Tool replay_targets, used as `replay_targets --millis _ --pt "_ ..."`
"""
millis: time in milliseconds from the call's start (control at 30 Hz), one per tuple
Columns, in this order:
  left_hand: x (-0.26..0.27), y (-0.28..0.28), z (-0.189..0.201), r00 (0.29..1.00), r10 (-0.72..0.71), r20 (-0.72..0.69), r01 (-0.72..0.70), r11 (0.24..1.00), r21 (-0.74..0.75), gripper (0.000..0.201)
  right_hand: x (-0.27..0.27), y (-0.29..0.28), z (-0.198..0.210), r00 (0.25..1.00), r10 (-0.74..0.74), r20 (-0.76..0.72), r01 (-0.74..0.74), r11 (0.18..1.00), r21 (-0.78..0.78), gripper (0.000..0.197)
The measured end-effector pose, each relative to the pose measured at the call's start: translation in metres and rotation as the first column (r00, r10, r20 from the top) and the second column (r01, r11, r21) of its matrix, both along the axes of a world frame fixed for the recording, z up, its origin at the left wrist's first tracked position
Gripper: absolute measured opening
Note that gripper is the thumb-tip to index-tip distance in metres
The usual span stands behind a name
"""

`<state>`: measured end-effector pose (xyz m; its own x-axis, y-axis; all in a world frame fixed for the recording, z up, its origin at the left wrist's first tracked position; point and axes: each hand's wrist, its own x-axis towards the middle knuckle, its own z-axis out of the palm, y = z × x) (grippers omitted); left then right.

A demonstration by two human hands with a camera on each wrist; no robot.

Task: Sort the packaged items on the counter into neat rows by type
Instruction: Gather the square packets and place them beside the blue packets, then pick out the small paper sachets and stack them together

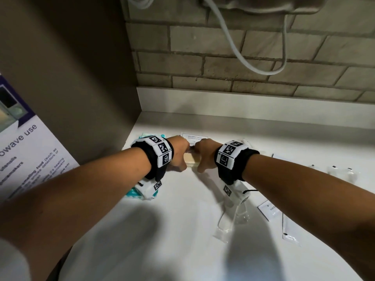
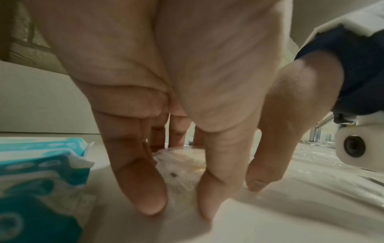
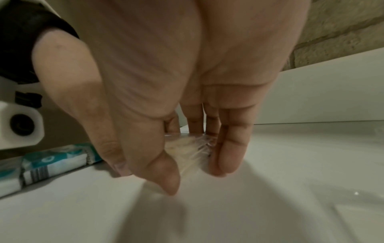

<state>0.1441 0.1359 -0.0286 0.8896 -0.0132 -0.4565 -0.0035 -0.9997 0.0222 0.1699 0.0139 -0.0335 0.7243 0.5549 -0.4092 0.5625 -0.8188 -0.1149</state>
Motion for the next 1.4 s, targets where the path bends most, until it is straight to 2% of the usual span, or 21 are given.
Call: replay_targets --millis 133,267,400,467,600,700,800,900,967,1033,1067,1167,1200,1300,1400 --pt "-0.002 0.003 -0.005 0.999 0.002 0.037 -0.001 1.0 -0.018 0.044 0.0 -0.003 -0.001 1.0 0.003 0.021 -0.004 1.0 0.012 0.047" --pt "-0.007 0.007 -0.004 0.997 0.003 0.077 0.003 0.998 -0.069 0.058 -0.005 -0.01 0.005 0.999 0.01 0.049 -0.013 0.998 0.058 0.065" --pt "-0.011 0.007 0.011 0.992 0.009 0.124 -0.004 0.999 -0.037 0.065 -0.008 -0.034 0.017 0.992 -0.089 0.094 0.068 0.977 0.204 0.07" --pt "-0.011 -0.003 0.024 0.988 -0.037 0.148 0.036 0.999 0.005 0.068 -0.005 -0.06 0.026 0.984 -0.139 0.108 0.11 0.964 0.241 0.065" --pt "-0.015 -0.054 0.042 0.971 -0.151 0.184 0.161 0.986 -0.042 0.064 0.014 -0.134 0.035 0.959 -0.268 0.093 0.255 0.958 0.127 0.051" --pt "-0.019 -0.109 0.043 0.952 -0.259 0.166 0.277 0.955 -0.103 0.057 0.025 -0.189 0.033 0.937 -0.34 0.08 0.341 0.94 0.005 0.049" --pt "-0.026 -0.159 0.035 0.932 -0.34 0.124 0.354 0.929 -0.113 0.051 0.026 -0.229 0.023 0.924 -0.369 0.102 0.375 0.926 -0.052 0.052" --pt "-0.034 -0.188 0.02 0.926 -0.373 0.054 0.376 0.924 -0.071 0.051 0.023 -0.25 0.011 0.909 -0.395 0.131 0.396 0.918 0.015 0.066" --pt "-0.037 -0.199 0.011 0.928 -0.371 0.036 0.372 0.928 -0.028 0.059 0.025 -0.256 0.004 0.917 -0.381 0.122 0.378 0.925 0.049 0.073" --pt "-0.039 -0.207 0.003 0.933 -0.36 0.025 0.36 0.933 0.01 0.067 0.028 -0.258 -0.003 0.937 -0.334 0.099 0.332 0.943 0.035 0.071" --pt "-0.039 -0.211 -0.001 0.933 -0.359 0.018 0.358 0.933 0.029 0.068 0.028 -0.257 -0.006 0.947 -0.309 0.084 0.309 0.951 0.023 0.063" --pt "-0.037 -0.225 -0.004 0.933 -0.359 0.011 0.359 0.933 0.032 0.059 0.028 -0.25 -0.01 0.963 -0.259 0.073 0.259 0.966 0.005 0.02" --pt "-0.035 -0.231 -0.004 0.935 -0.356 -0.001 0.355 0.934 0.026 0.055 0.03 -0.251 -0.01 0.962 -0.259 0.082 0.26 0.966 0.001 0.016" --pt "-0.034 -0.232 -0.003 0.94 -0.34 -0.039 0.341 0.94 0.013 0.047 0.038 -0.245 -0.011 0.97 -0.22 0.107 0.219 0.976 0.014 0.036" --pt "-0.031 -0.227 -0.007 0.964 -0.261 -0.058 0.257 0.964 -0.069 0.033 0.048 -0.248 -0.011 0.973 -0.179 0.143 0.186 0.982 -0.037 0.035"
